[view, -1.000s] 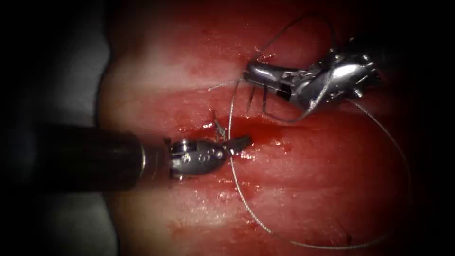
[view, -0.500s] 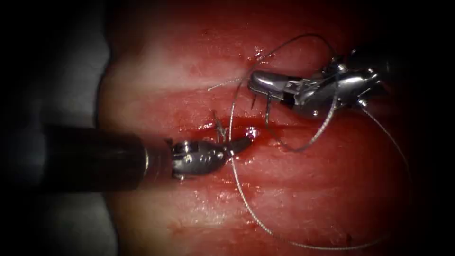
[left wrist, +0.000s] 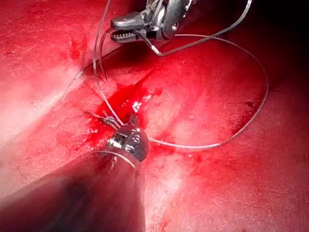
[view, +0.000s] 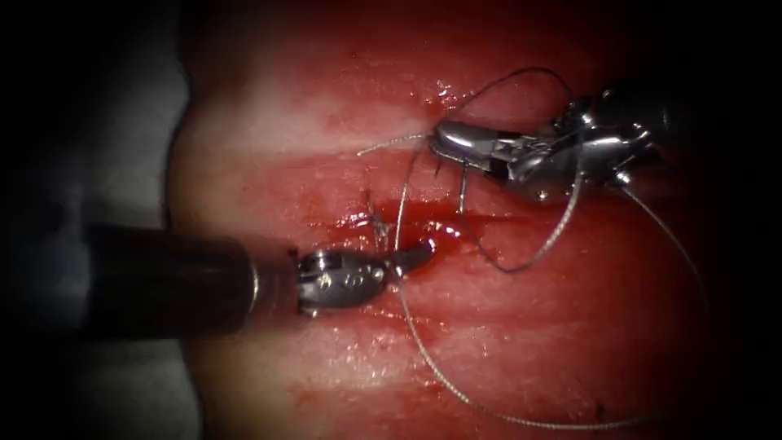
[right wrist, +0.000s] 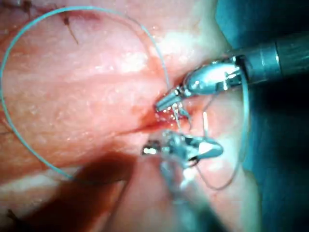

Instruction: Wound Closure

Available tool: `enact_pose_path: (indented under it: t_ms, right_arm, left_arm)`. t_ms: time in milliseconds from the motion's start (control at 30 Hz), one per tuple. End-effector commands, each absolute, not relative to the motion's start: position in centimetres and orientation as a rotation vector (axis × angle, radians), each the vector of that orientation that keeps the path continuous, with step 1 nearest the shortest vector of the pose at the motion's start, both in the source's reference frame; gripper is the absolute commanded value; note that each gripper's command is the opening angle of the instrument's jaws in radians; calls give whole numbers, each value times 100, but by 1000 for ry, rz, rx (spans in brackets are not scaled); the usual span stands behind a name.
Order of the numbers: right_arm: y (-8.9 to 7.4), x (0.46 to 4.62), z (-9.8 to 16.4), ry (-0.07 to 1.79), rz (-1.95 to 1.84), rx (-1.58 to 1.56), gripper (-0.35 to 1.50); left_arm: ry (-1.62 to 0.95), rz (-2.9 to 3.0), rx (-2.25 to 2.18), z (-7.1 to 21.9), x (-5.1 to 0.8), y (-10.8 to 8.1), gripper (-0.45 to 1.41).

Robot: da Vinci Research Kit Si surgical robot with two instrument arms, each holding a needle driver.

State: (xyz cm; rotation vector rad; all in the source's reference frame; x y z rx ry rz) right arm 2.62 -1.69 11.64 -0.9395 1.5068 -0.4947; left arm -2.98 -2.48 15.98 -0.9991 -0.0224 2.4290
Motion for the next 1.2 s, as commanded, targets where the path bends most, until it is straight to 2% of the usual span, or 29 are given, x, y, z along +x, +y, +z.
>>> enact_pose_path:
  t_ms: [33,1200]
  right_arm:
    - [-175,270,1170,1509,-493,-937,-35]
    - [-204,285,1214,1548,-426,-843,-35]
  left_arm:
    - [-29,2428,-998,1603,-303,-258,4]
    - [-40,2429,-1005,1600,-295,-250,12]
